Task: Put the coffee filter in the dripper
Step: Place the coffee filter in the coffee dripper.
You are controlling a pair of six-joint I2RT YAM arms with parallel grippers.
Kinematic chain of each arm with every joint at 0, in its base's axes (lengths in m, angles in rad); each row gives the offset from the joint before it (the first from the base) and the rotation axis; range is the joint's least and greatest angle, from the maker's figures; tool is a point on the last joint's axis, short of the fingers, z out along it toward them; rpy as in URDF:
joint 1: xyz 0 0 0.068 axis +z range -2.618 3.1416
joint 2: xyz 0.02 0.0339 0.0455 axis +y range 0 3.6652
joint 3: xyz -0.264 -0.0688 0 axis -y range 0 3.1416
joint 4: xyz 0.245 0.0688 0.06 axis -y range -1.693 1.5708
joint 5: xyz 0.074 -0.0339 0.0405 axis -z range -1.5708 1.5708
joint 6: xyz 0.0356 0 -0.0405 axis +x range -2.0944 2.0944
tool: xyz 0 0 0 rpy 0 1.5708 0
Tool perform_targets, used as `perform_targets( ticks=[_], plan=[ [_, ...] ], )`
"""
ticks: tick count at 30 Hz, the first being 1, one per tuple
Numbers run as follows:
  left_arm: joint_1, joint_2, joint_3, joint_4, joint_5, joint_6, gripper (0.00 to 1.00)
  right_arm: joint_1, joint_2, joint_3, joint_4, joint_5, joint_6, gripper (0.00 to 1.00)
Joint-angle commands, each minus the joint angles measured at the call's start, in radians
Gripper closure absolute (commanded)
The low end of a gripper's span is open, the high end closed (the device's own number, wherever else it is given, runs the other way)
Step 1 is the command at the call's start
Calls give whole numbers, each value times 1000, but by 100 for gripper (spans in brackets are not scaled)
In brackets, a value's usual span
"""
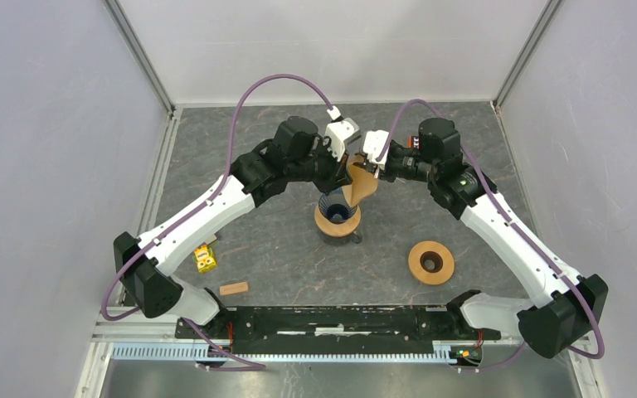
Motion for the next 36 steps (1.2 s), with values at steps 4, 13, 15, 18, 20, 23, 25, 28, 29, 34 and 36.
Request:
perform_targets(
  ticks=[4,13,15,18,20,23,25,28,29,34,36],
  plan=[
    [3,-41,-8,10,31,47,98,-1,-21,2,-16,-38,-53,76],
    [3,-50,-10,22,-44,24,97,-1,-36,-27,36,33,52,100],
    [3,-52,-8,29,-104,16,91,-1,-40,-36,60,80,121,100],
    [3,-60,-15,47,-184,17,82,1,-48,-52,89,137,230,100],
    [3,-59,-17,59,-210,19,73,1,-53,-63,109,178,306,100],
    [3,-46,-19,76,-222,13,62,8,-51,-62,124,212,395,100],
    [3,-37,-18,84,-219,-28,52,11,-48,-60,128,236,443,100],
    [3,-22,-21,90,-225,-50,42,11,-48,-54,128,255,484,100],
    [3,-18,-23,93,-224,-52,40,11,-46,-49,125,258,491,100],
    [3,-24,-48,115,-205,-76,32,12,-39,-39,114,306,514,100],
    [3,-19,-51,123,-204,-78,30,13,-38,-45,119,291,527,100]
  ],
)
